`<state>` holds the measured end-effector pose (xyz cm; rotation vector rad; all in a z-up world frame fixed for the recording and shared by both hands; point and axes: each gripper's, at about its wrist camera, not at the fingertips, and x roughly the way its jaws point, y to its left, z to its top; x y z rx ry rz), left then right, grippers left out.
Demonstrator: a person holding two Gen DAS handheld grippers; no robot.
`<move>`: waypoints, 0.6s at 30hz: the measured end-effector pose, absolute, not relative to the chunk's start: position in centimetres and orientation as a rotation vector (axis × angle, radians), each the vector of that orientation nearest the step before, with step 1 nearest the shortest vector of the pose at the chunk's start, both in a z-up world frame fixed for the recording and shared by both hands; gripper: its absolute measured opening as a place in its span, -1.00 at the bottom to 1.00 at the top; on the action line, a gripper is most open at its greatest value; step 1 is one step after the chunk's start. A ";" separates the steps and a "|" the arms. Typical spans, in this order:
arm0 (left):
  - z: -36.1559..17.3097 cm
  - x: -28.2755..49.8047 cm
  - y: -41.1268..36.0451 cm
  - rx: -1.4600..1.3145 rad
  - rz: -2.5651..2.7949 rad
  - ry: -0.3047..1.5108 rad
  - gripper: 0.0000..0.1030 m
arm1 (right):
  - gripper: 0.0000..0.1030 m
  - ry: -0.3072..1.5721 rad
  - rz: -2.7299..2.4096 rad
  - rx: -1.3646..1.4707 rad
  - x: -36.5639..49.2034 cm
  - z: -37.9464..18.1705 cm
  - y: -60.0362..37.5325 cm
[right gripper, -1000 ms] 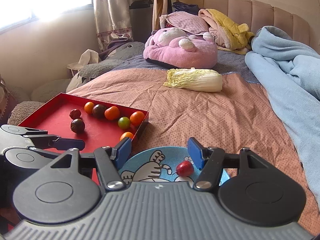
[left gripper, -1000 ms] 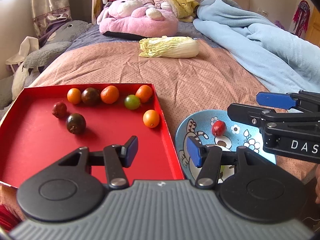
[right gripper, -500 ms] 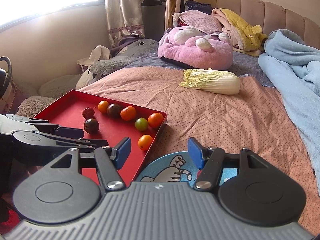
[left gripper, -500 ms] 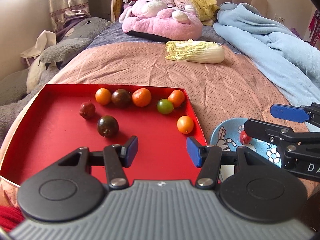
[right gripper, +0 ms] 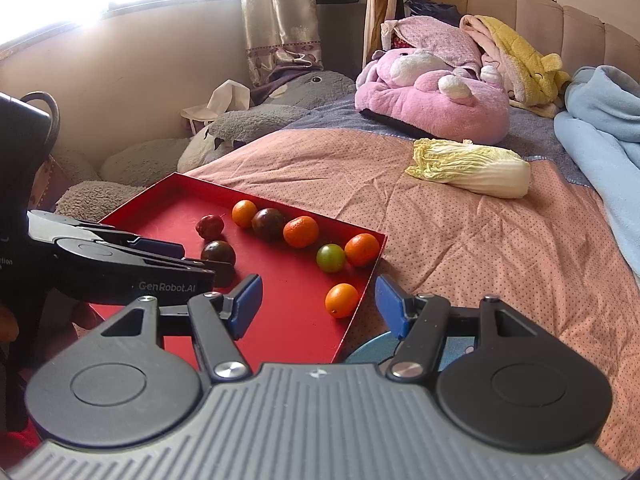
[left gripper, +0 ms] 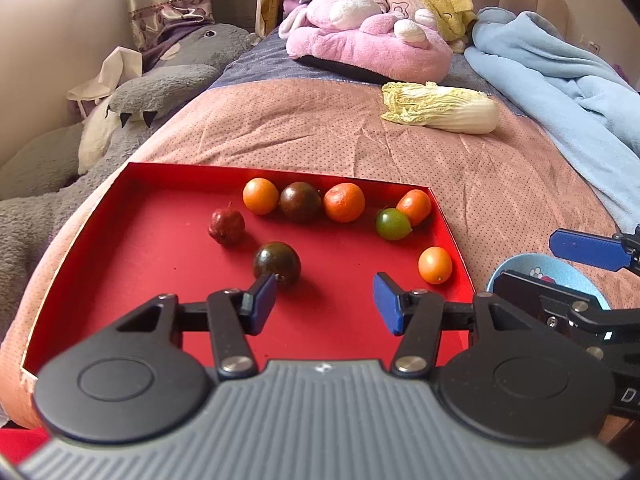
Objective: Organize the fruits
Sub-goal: 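Move both grippers back over the red tray of tomatoes, then grasp an orange tomato with the right gripper while the left grasps a dark brown tomato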
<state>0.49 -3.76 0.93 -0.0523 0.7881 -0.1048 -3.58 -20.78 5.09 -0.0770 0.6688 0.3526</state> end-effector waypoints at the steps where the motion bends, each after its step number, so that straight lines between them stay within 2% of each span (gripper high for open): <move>1: 0.9 0.6 -3.7 -0.050 -0.098 0.789 0.09 | 0.32 0.670 0.359 -0.081 -3.4 5.0 -20.6; 15: -0.6 2.5 -0.3 -0.119 0.022 0.837 0.09 | 0.29 0.730 0.408 -0.137 0.0 1.5 -19.4; 18: -0.8 2.7 0.1 -0.144 0.028 0.852 0.09 | 0.12 0.743 0.419 -0.159 1.0 0.8 -19.2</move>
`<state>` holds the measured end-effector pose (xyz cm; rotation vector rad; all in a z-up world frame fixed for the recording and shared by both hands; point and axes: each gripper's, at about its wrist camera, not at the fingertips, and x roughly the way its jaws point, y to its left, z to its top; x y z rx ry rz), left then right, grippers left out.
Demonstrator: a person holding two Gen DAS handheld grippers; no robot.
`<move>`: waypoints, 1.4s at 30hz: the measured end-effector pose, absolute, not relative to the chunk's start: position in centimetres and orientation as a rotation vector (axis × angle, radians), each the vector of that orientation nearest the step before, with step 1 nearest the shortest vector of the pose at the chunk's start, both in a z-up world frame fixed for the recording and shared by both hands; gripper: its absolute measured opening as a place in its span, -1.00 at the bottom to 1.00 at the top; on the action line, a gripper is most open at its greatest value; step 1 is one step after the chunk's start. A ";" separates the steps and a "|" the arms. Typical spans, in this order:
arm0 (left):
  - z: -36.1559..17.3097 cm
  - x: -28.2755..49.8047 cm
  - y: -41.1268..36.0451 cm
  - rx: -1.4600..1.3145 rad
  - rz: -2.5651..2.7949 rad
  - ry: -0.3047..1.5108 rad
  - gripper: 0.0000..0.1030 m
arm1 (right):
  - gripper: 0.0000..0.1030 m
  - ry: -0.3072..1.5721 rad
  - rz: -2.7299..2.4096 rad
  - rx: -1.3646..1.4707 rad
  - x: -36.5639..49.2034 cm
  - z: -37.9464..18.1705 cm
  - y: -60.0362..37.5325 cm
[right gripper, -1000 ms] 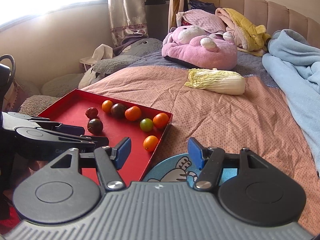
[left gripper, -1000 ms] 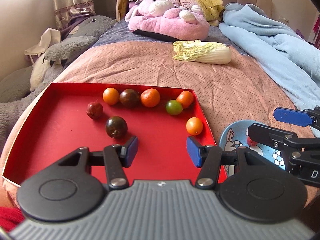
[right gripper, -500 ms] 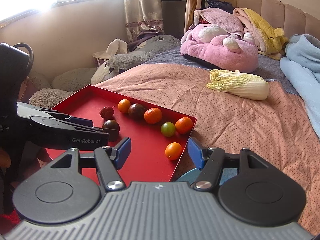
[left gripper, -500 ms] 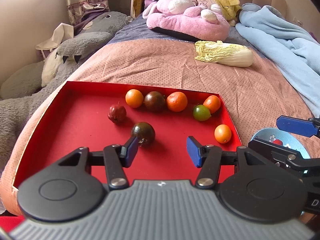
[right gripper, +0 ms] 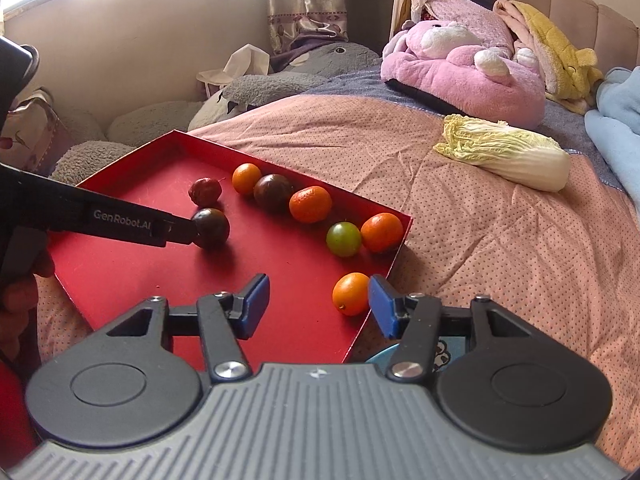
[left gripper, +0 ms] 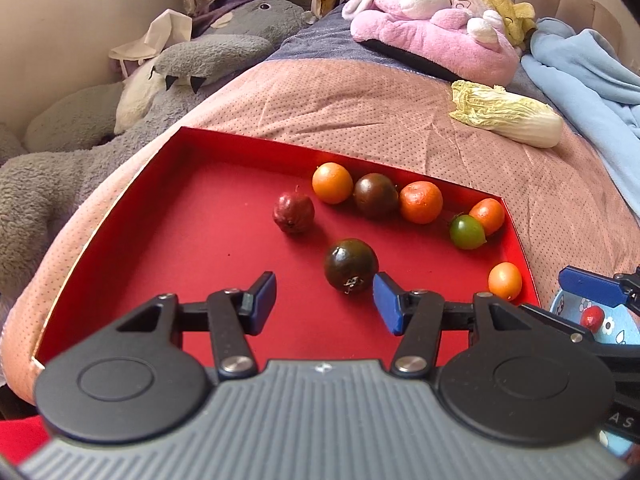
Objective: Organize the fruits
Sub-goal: 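Grasp an orange tomato with the right gripper while the left grasps a dark brown tomato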
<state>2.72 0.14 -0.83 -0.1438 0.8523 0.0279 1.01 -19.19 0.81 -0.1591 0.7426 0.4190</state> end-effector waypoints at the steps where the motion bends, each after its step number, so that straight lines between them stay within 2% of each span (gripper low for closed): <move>1: -0.9 2.8 0.2 -0.147 0.029 0.857 0.09 | 0.08 0.745 0.420 -0.163 1.4 0.6 -19.2; 7: -1.5 3.3 0.3 -0.148 0.040 0.883 0.09 | -0.01 0.768 0.415 -0.171 3.5 -0.7 -18.9; 27: -2.6 4.7 -0.1 -0.133 0.047 0.923 0.09 | -0.01 0.826 0.452 -0.147 6.3 -2.8 -17.1; 28: -2.7 4.8 -0.1 -0.134 0.049 0.925 0.09 | -0.04 0.834 0.453 -0.154 6.7 -2.9 -16.8; 30: -2.7 5.0 0.0 -0.137 0.053 0.925 0.09 | -0.23 0.853 0.445 -0.170 7.2 -3.3 -16.2; 42: -2.8 6.4 0.2 -0.163 0.048 0.917 0.10 | -0.25 0.840 0.459 -0.096 6.2 -2.7 -17.0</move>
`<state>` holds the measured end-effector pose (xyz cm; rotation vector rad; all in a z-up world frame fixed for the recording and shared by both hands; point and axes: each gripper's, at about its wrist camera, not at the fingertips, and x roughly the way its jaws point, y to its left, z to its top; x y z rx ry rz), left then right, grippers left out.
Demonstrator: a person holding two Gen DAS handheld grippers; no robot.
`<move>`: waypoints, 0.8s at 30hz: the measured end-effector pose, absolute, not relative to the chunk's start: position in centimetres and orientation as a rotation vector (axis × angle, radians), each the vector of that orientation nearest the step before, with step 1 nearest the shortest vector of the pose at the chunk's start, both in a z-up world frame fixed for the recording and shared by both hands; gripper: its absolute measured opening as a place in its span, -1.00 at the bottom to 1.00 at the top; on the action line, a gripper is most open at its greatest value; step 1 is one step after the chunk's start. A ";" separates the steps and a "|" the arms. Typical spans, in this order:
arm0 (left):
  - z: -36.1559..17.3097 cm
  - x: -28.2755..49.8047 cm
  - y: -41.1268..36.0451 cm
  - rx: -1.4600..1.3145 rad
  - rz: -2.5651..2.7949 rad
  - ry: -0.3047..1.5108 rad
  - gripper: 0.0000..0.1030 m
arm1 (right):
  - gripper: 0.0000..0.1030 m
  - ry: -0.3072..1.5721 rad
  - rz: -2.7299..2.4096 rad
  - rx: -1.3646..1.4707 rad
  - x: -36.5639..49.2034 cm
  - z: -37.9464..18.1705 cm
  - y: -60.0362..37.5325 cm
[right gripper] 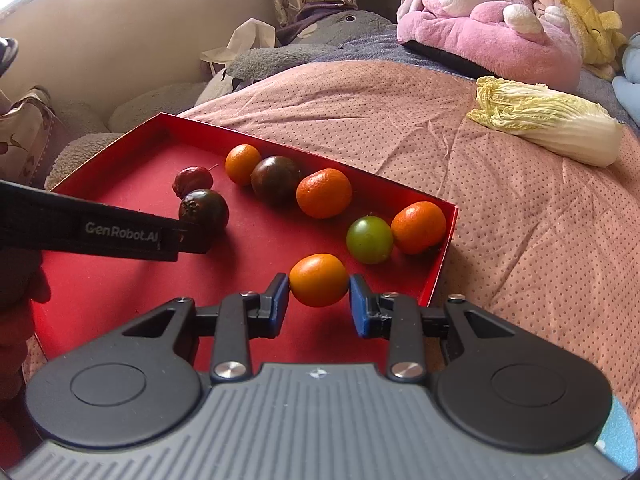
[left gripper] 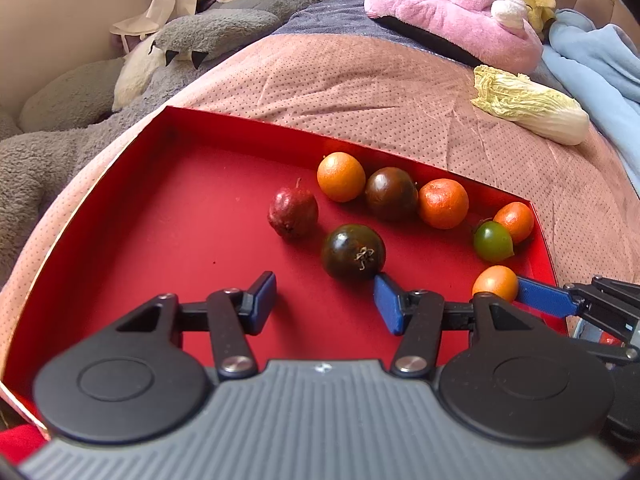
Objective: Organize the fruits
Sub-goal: 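Grasp an orange tomato with the right gripper while the left grasps a dark brown tomato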
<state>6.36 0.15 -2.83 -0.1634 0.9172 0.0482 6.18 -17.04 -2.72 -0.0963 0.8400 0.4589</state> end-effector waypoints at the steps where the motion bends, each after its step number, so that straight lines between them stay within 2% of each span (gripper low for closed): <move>1: -2.9 6.6 0.0 -0.157 0.046 0.915 0.10 | -0.25 0.841 0.461 -0.091 6.0 -2.7 -17.1; 15: -3.5 8.8 -1.2 -0.080 0.023 0.886 0.09 | -0.26 0.846 0.451 -0.085 4.1 -2.4 -17.7; 17: -3.5 8.8 -1.3 -0.076 0.021 0.884 0.03 | -0.26 0.847 0.448 -0.087 3.9 -2.3 -17.6; 19: -3.4 8.7 -1.3 -0.079 0.009 0.884 -0.18 | -0.26 0.846 0.448 -0.085 3.7 -2.1 -17.6; 20: -3.4 8.6 -1.4 -0.074 0.010 0.884 -0.23 | -0.26 0.845 0.447 -0.086 3.6 -2.0 -17.6; 24: -3.3 8.3 -1.1 -0.078 0.021 0.882 -0.23 | -0.26 0.837 0.449 -0.095 2.9 -1.4 -17.4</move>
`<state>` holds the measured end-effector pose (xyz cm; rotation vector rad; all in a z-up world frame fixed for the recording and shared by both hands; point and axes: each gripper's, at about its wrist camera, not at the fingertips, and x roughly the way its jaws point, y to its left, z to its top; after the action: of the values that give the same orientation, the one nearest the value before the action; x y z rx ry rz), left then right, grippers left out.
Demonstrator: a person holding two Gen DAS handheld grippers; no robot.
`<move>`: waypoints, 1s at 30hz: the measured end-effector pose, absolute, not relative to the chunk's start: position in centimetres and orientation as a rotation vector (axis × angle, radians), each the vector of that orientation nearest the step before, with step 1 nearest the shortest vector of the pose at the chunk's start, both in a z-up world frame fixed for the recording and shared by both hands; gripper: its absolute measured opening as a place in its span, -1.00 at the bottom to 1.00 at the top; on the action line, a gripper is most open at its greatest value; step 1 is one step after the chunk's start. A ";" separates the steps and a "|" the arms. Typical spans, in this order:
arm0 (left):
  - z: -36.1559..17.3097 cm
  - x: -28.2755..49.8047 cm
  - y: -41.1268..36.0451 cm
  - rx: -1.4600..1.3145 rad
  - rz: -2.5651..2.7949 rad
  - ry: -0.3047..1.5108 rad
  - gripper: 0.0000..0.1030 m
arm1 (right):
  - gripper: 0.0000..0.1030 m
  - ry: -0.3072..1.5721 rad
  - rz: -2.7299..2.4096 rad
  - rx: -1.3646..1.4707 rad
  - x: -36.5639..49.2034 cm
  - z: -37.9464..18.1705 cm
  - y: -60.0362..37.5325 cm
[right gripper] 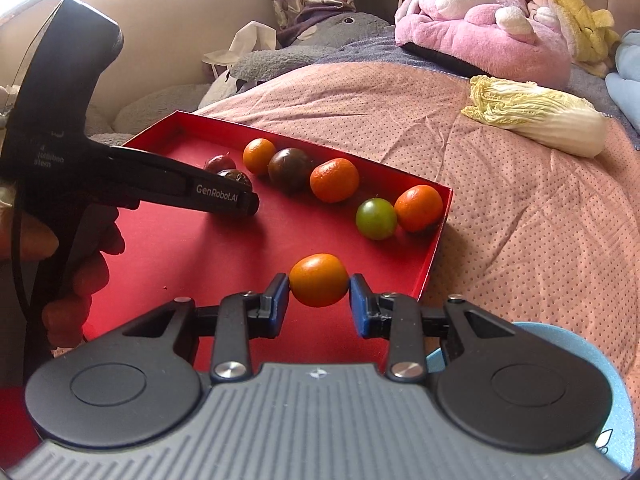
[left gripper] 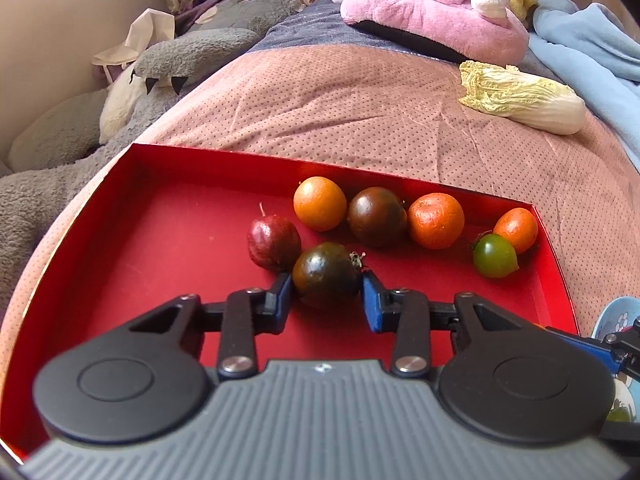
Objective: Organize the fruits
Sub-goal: 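Grasp an orange tomato with the right gripper while the left grasps a dark brown tomato, then lift both held tomatoes from the tray and carry them toward the blue plate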
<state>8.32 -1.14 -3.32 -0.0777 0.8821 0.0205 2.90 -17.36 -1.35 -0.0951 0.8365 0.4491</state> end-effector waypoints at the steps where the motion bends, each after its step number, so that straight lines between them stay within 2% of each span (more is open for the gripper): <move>1: -3.3 8.2 -1.1 -0.077 0.023 0.881 -0.23 | -0.26 0.836 0.449 -0.098 2.8 -1.2 -17.3; 30: -2.3 4.6 -1.1 -0.066 0.030 0.846 -0.24 | -0.26 0.808 0.454 -0.146 -2.1 1.4 -17.3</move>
<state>4.60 -1.08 -2.27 -0.0656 0.8463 0.0296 -2.09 -17.32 1.37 -0.1463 0.8078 0.4542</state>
